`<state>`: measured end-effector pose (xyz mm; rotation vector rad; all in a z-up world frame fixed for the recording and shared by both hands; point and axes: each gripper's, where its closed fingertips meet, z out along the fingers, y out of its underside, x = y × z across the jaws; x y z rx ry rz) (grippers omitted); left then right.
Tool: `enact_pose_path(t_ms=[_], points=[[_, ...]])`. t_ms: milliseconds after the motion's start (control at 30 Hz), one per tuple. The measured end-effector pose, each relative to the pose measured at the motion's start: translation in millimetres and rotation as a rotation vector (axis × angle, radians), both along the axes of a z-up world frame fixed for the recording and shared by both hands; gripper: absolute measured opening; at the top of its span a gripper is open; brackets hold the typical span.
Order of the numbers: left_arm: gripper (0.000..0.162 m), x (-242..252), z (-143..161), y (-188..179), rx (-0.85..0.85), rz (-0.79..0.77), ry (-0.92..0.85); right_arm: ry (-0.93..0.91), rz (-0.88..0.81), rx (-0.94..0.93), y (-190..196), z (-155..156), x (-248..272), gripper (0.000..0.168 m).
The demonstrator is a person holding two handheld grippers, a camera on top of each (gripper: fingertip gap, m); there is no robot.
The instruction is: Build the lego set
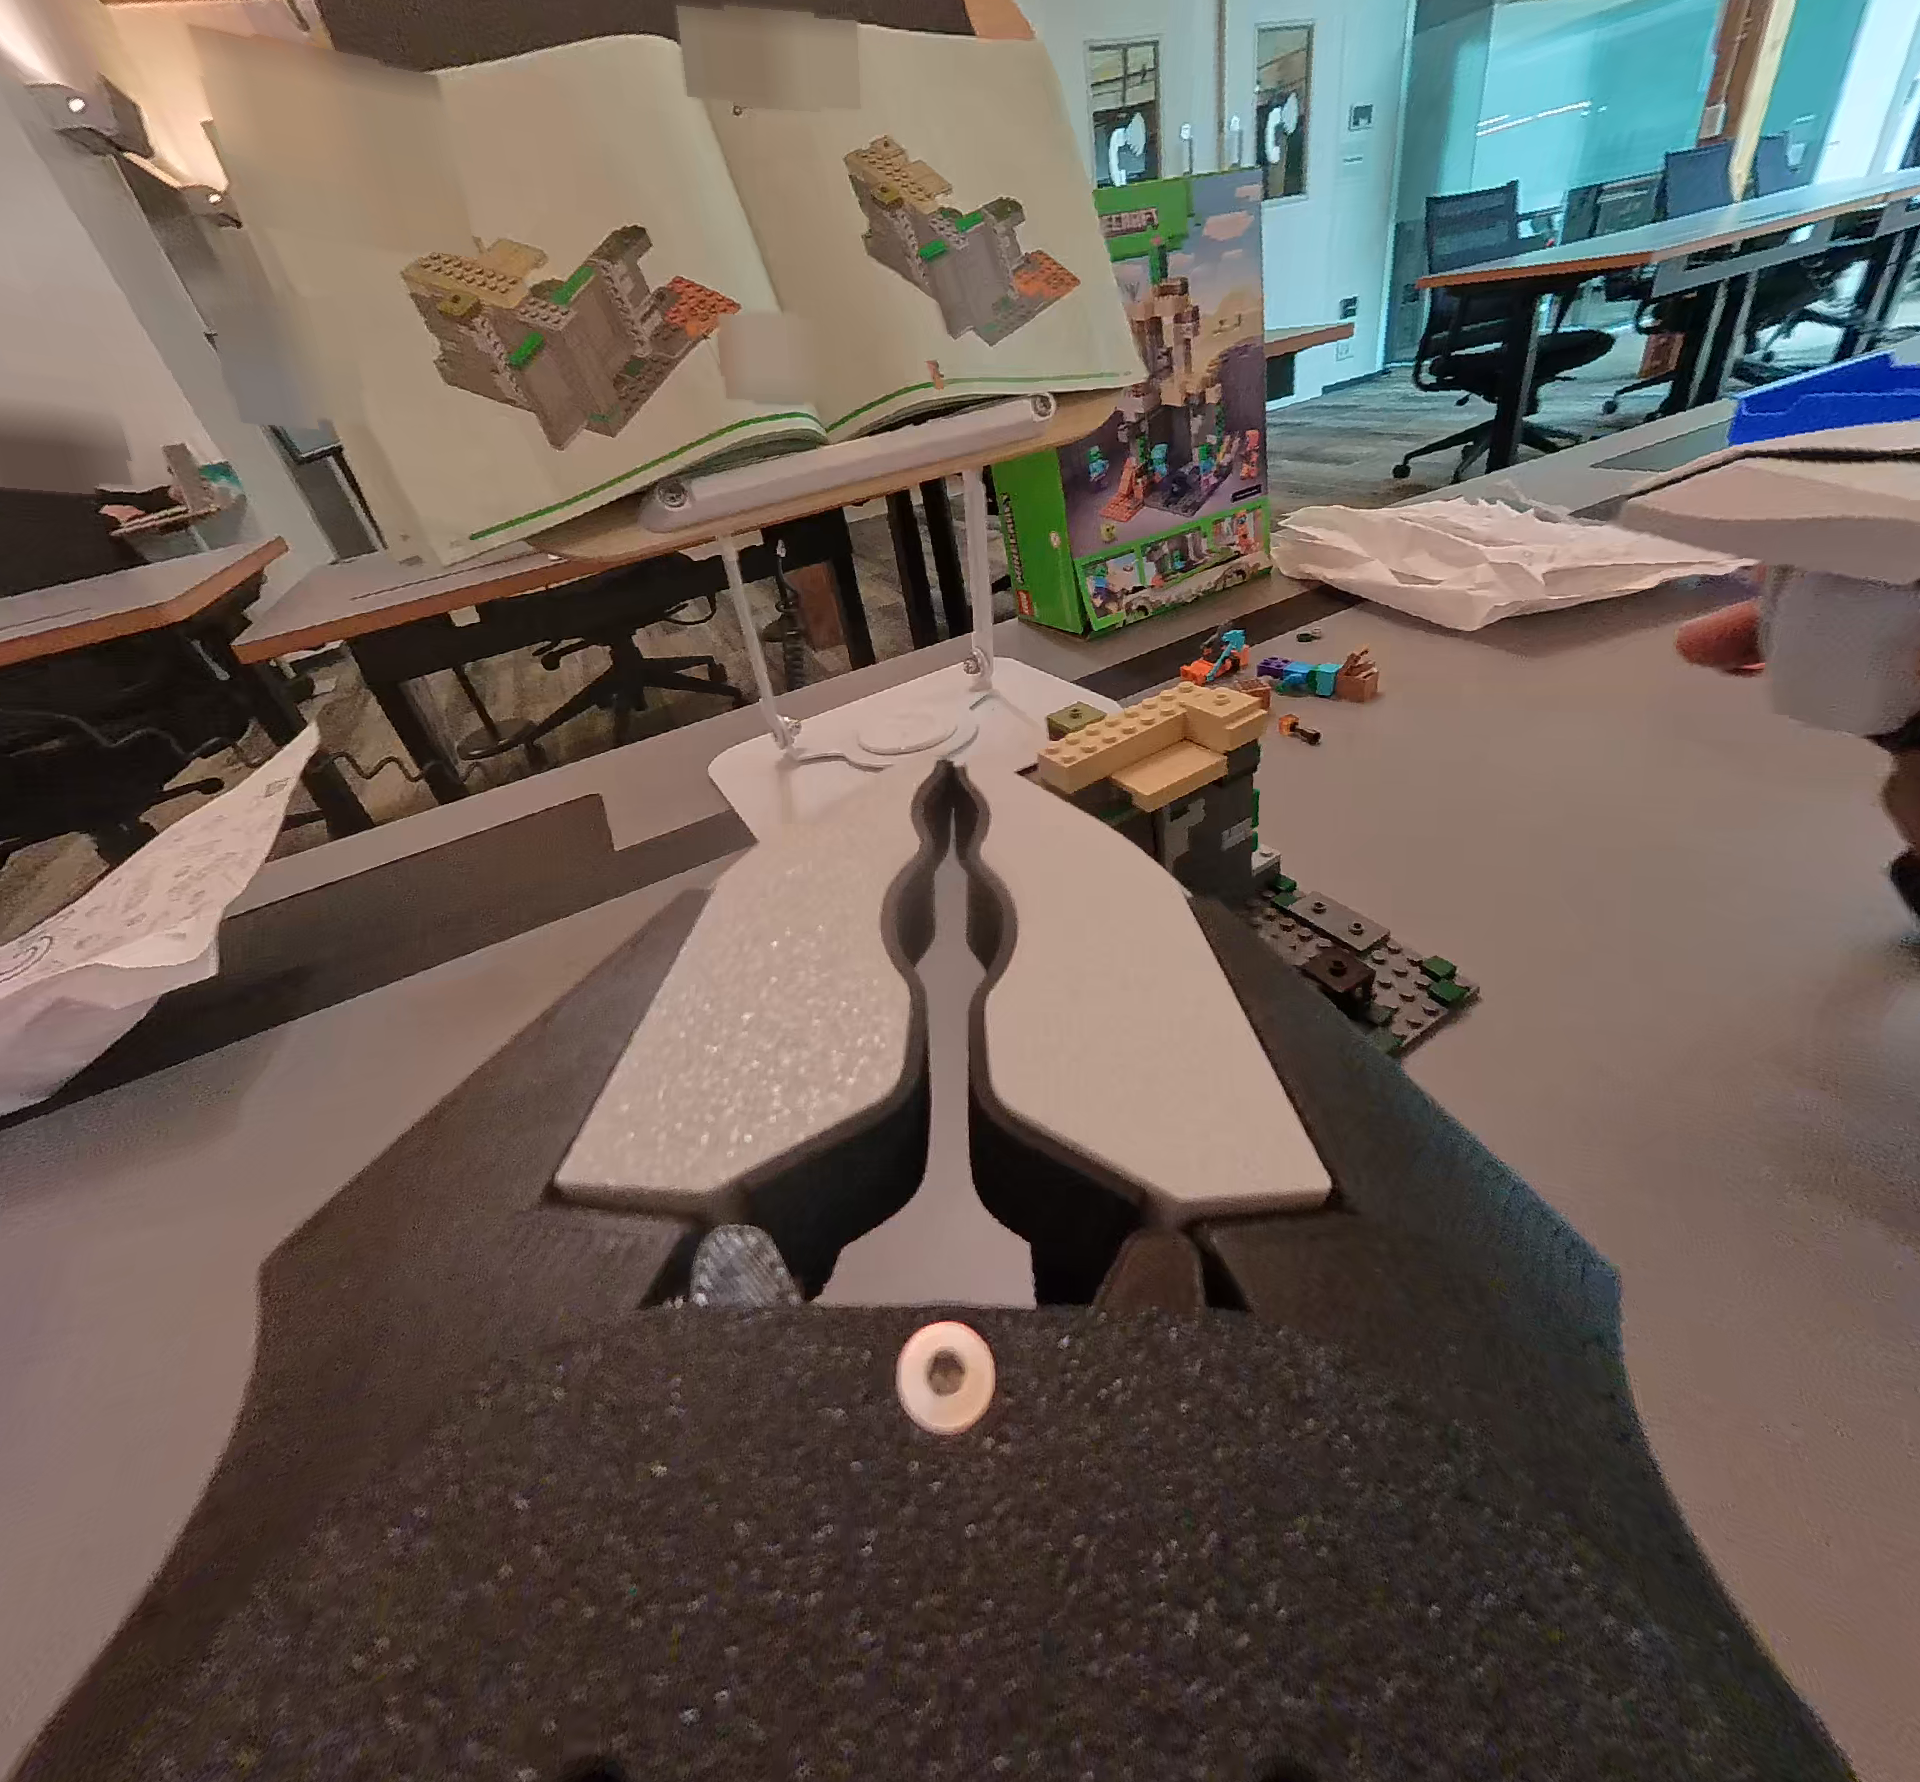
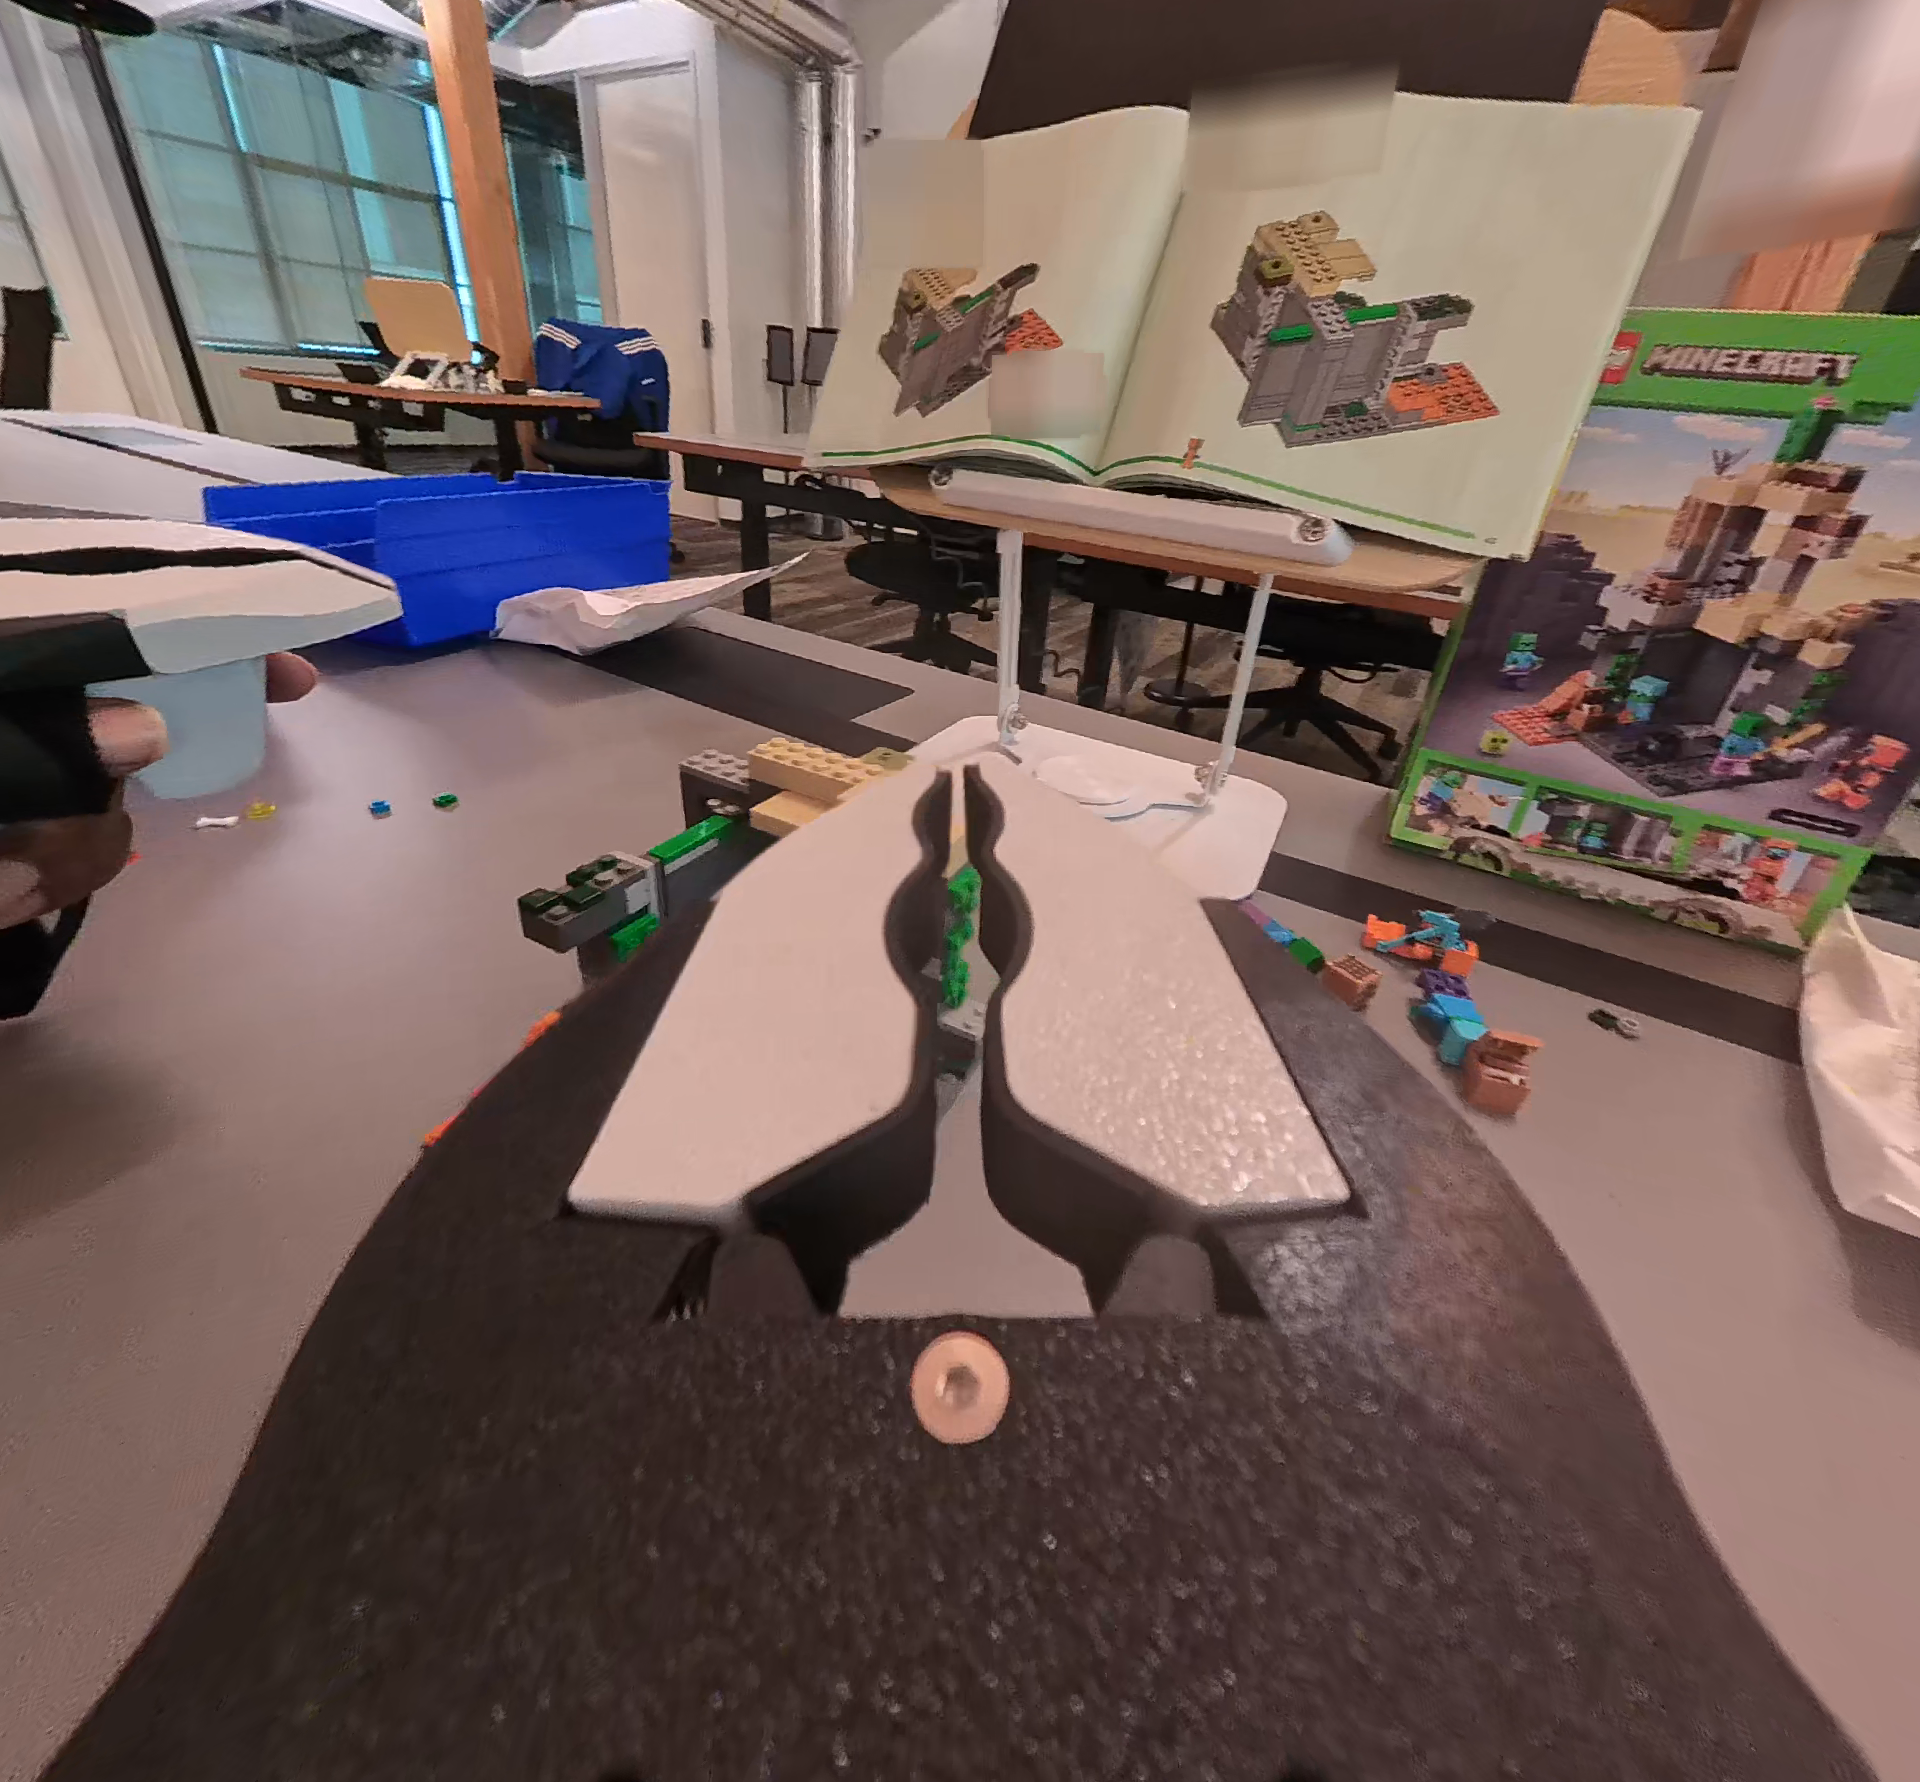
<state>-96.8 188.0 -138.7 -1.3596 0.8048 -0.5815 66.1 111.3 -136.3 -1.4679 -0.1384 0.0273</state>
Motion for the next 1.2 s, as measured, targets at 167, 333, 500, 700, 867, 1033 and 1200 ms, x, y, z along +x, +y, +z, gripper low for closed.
enact_pose_path(t_ms=[167,333,500,700,867,1033,1200], points=[[0.0,-7,-2,8,0.005,0.057,0.018,-0.034,-0.066,0.017,6,10,19,0.0],[0.0,-8,-6,12,0.007,0.077,0.037,-0.244,-0.096,0.035,50,35,56,0.0],[0.0,-10,-10,16,0.013,0.09,0.062,-0.469,-0.079,0.022,115,62,90,0.009],[0.0,-11,-16,20,0.011,0.095,0.093,-0.612,-0.087,-0.018,174,75,116,0.014],[0.0,-7,-22,18,0.015,0.083,0.126,-0.661,-0.108,-0.048,203,72,128,0.016],[0.0,-4,-24,16,0.023,0.076,0.143,-0.553,-0.103,-0.029,222,89,125,0.013],[0.0,-3,-27,16,0.001,0.065,0.144,-0.395,-0.122,0.003,241,121,105,0.003]])
